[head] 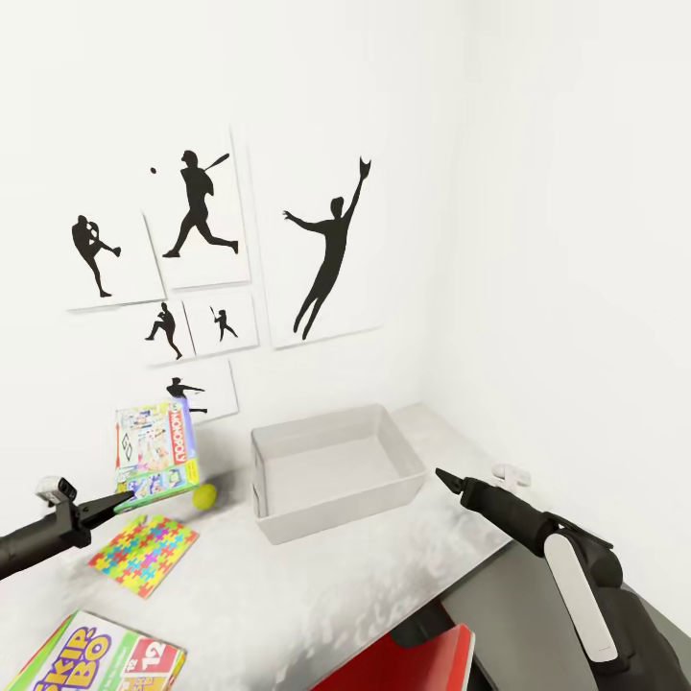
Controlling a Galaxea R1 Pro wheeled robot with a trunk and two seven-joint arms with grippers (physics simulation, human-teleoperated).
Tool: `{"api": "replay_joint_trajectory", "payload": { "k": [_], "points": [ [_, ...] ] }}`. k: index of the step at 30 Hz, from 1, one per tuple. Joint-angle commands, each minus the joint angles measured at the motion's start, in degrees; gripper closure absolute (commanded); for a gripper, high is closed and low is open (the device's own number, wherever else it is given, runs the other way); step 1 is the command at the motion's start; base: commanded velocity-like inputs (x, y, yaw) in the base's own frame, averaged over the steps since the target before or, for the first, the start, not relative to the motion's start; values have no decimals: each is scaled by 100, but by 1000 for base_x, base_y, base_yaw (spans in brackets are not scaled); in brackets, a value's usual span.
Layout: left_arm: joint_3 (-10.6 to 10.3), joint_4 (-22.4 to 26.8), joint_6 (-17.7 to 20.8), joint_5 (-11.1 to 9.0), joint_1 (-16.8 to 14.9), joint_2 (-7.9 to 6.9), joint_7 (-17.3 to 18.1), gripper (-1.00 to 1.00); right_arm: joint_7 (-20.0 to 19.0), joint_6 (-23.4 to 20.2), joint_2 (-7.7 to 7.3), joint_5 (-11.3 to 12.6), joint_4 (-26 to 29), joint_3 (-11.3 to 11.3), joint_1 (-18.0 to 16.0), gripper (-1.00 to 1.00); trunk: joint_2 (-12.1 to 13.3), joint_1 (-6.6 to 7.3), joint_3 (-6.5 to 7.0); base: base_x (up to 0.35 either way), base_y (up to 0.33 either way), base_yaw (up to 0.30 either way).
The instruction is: Put all the toys in the child's room - the three board games (two on the bed and one on the table), the two jigsaw puzzles on the table, and the tennis ball on the table - inside the toy box on the table in the child's room.
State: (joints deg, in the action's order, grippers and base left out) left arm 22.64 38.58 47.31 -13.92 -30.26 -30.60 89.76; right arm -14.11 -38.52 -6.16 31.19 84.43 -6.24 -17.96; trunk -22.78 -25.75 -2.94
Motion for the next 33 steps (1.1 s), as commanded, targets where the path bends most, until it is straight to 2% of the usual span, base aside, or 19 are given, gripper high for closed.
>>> {"api": "replay_joint_trajectory", "payload": {
  "k": [1, 2, 4, 6, 7, 8, 9, 12, 14, 17, 19, 21, 28, 30, 33],
  "points": [
    [-27, 1, 61, 6, -8, 58, 24, 100, -22, -33, 1, 1, 6, -9, -6, -100, -14, -4, -13, 0, 0, 0],
    [-49, 1, 64, 9, -10, 93, 24, 100, -21, -33, 1, 1, 8, -9, -6, -100, -14, -4, -13, 0, 0, 0],
    [-188, 62, 106, 11, -21, 325, -43, 100, -25, -37, 1, 5, 10, -9, -6, -100, -14, -4, -13, 0, 0, 0],
    [-267, 299, 230, 6, -102, 552, -398, 100, -27, -42, -2, 3, 11, -11, -6, -100, -14, -4, -13, 0, 0, 0],
    [-317, 564, 492, 8, -281, 812, -844, 100, -29, -48, -8, 2, 12, -14, -6, -100, -14, -4, -13, 0, 0, 0],
    [-328, 627, 583, 9, -347, 897, -1001, 100, -29, -50, -15, 2, 12, -15, -6, -100, -14, -4, -13, 0, 0, 0],
    [-345, 721, 741, 8, -480, 1052, -1324, 100, -29, -55, -28, 2, 12, -16, -6, -100, -14, -4, -13, 0, 0, 0],
    [-361, 820, 947, 1, -751, 1284, -1936, 100, -30, -68, -52, 1, 17, -22, -6, -100, -14, -4, -13, 0, 0, 0],
    [-369, 857, 1042, 1, -1041, 1498, -2433, 100, -30, -78, -68, 1, 31, -25, -5, -100, -14, -4, -13, 0, 0, 0],
    [-375, 849, 1080, 4, -1314, 1728, -2862, 100, -30, -86, -72, 1, 40, -26, -5, -100, -14, -4, -13, 0, 0, 0],
    [-406, 718, 1095, 14, -1547, 1976, -3421, 100, -29, -98, -76, 1, 48, -26, -6, -100, -14, -4, -13, 0, 0, 0],
    [-479, 421, 1099, 18, -1801, 2220, -4127, 100, -30, -109, -81, 1, 66, -32, -1, -100, -14, -4, -13, 0, 0, 0],
    [-545, -652, 949, 35, -2521, 2695, -5735, 100, -30, -127, -87, 4, 96, -113, 3, -100, -14, -4, -13, 0, 0, 0],
    [-548, -764, 776, 28, -2598, 2755, -6045, 100, -30, -129, -85, 6, 99, -119, 3, -100, -14, -4, -13, 0, 0, 0],
    [-554, -851, 657, 26, -2630, 2793, -6275, 100, -30, -129, -81, 8, 100, -122, 3, -100, -14, -4, -13, 0, 0, 0]
  ]
}}
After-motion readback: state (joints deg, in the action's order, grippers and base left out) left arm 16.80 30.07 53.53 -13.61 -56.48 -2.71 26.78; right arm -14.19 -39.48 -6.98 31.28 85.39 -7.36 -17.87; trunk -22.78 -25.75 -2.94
